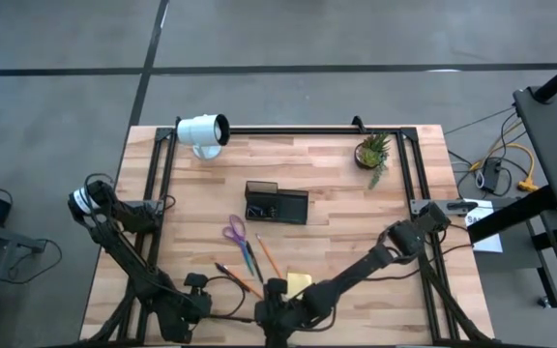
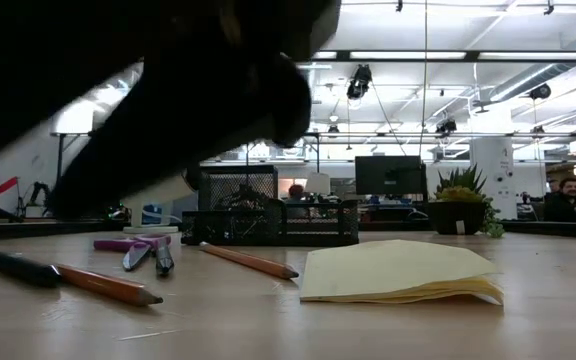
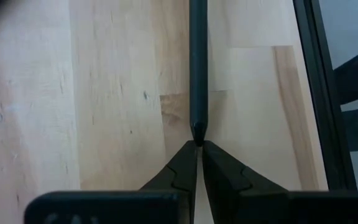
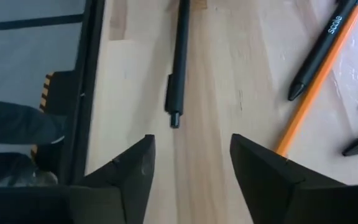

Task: Pick and place office supplies into organizer
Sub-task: Put the bottom black pen into the black desk organizer

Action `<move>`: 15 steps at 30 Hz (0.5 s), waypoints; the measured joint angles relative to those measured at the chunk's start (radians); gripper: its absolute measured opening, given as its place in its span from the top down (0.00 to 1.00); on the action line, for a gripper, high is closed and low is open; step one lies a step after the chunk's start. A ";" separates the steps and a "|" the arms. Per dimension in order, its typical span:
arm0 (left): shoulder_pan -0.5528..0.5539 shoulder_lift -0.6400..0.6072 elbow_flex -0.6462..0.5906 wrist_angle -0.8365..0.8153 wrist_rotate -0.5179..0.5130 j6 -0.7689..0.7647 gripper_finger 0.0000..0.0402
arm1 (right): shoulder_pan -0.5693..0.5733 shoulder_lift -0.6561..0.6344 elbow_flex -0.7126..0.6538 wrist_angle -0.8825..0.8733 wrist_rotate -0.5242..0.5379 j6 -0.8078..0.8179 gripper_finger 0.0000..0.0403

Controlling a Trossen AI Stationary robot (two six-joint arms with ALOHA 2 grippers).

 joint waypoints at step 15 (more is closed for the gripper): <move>0.004 0.047 0.004 0.080 -0.004 0.000 0.97 | -0.002 0.000 -0.124 0.166 0.007 -0.003 0.49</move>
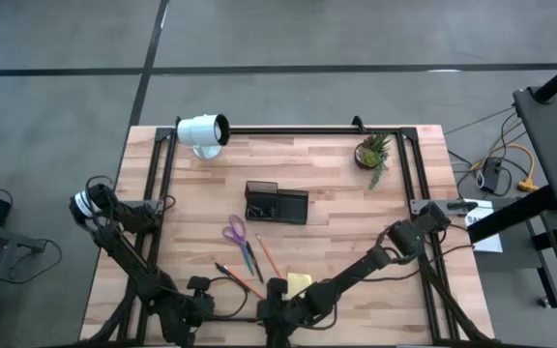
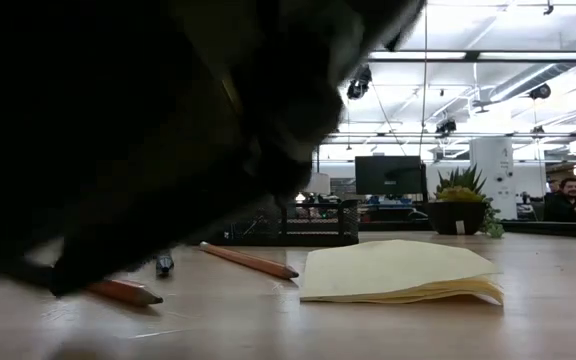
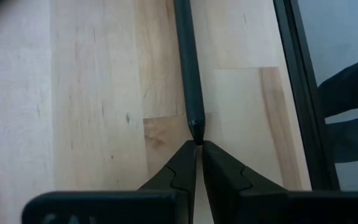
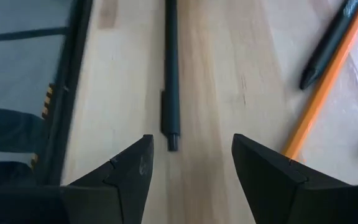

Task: Pick and place office supplies into organizer
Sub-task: Put the bottom black pen into the black desk organizer

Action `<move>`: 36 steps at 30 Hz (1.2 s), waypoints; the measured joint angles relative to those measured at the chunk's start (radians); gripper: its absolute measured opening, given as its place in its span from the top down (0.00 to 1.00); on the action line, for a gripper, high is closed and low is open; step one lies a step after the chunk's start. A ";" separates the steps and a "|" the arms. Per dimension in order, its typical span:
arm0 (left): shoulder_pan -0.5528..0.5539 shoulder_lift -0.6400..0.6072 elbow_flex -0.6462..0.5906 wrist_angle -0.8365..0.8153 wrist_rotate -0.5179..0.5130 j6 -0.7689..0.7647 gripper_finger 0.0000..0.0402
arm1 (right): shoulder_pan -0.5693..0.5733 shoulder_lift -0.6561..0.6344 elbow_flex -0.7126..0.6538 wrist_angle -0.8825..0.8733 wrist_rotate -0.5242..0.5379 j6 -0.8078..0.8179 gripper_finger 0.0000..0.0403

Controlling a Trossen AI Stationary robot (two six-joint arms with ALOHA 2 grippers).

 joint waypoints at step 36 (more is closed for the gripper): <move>0.034 -0.017 0.024 -0.020 0.000 0.007 0.97 | 0.011 0.000 -0.018 0.047 0.000 -0.049 0.54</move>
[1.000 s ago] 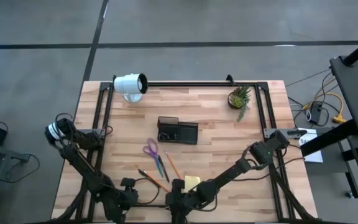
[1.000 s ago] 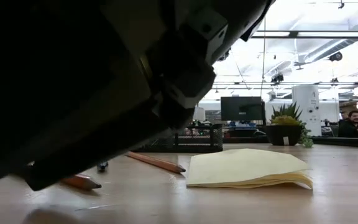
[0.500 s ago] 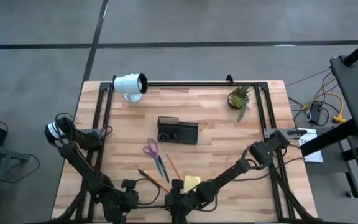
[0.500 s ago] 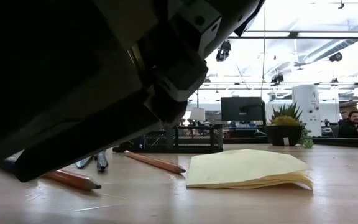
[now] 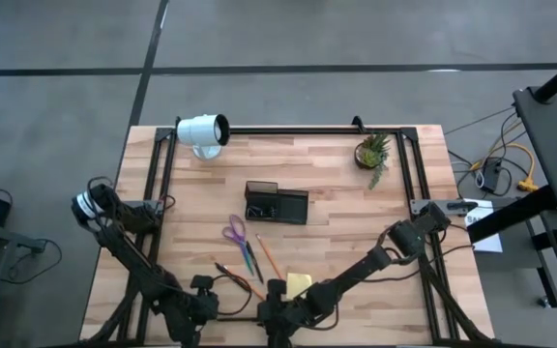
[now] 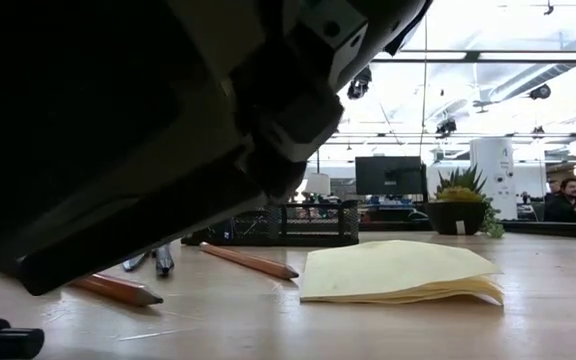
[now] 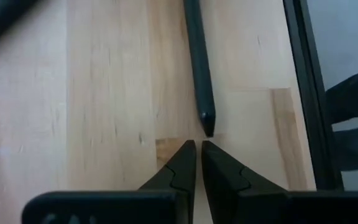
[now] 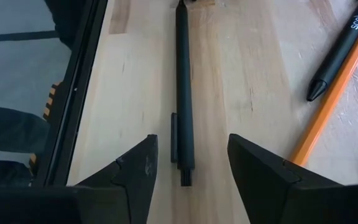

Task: Pick and place office supplies into organizer
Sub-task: Put the bottom black pen into the black desk organizer

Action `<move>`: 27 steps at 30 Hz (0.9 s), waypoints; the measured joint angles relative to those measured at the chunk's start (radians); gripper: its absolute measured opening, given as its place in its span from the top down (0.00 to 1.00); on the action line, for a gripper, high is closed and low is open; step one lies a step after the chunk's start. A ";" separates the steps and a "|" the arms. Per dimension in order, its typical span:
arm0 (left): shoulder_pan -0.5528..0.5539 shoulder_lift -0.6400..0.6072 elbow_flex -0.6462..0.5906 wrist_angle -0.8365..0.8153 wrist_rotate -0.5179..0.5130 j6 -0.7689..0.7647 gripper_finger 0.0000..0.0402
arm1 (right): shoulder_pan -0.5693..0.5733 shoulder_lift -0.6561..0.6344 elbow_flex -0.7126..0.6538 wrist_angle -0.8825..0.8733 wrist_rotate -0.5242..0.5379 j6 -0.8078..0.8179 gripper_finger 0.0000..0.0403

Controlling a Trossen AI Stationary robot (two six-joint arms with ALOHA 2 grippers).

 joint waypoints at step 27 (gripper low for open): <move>0.032 0.050 0.010 0.112 0.009 0.072 0.97 | -0.002 0.000 0.000 -0.012 -0.003 0.003 0.55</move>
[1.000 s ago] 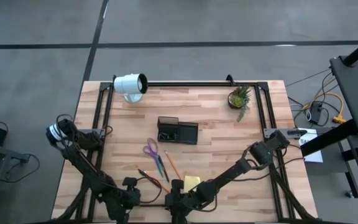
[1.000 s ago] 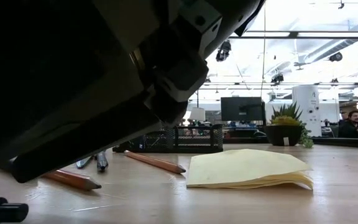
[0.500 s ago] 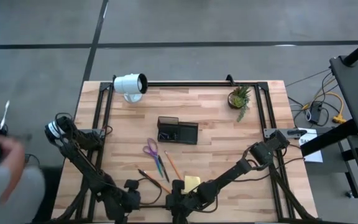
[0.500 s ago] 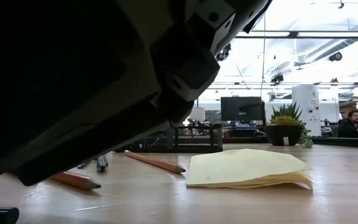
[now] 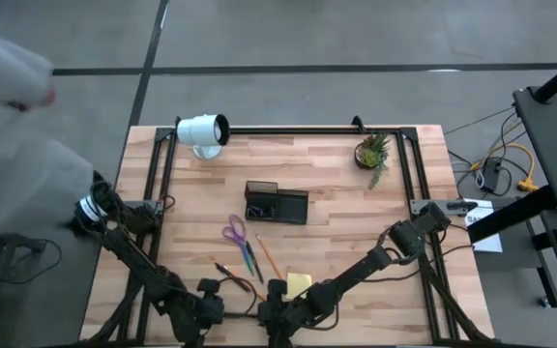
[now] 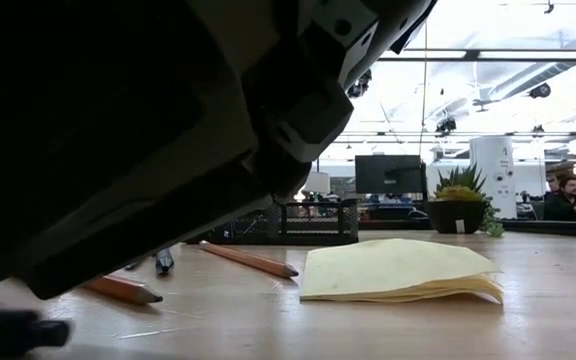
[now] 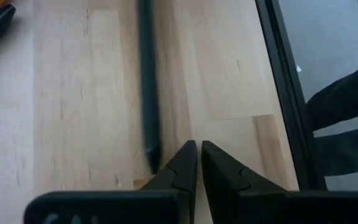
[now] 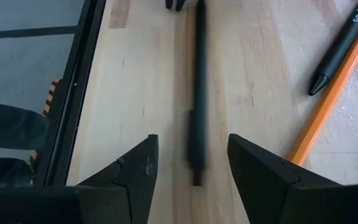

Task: Pick and place office supplies into organizer
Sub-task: Put the bottom black pen into the black desk organizer

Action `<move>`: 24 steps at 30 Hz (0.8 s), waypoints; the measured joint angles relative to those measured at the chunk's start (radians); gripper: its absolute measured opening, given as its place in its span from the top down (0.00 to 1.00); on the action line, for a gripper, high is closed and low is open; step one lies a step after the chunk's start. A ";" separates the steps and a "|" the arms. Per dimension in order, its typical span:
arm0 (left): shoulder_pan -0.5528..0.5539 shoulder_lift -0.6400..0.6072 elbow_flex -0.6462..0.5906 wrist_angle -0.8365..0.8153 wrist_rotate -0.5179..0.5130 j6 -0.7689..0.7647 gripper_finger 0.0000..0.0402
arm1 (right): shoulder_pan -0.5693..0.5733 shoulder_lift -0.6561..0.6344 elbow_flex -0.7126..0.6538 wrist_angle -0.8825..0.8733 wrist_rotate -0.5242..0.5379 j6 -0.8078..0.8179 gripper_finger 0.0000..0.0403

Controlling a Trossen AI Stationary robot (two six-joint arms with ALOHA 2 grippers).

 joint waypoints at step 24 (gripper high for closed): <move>0.013 -0.053 0.007 -0.170 -0.101 0.035 0.74 | 0.003 0.000 0.016 -0.030 0.002 -0.001 0.55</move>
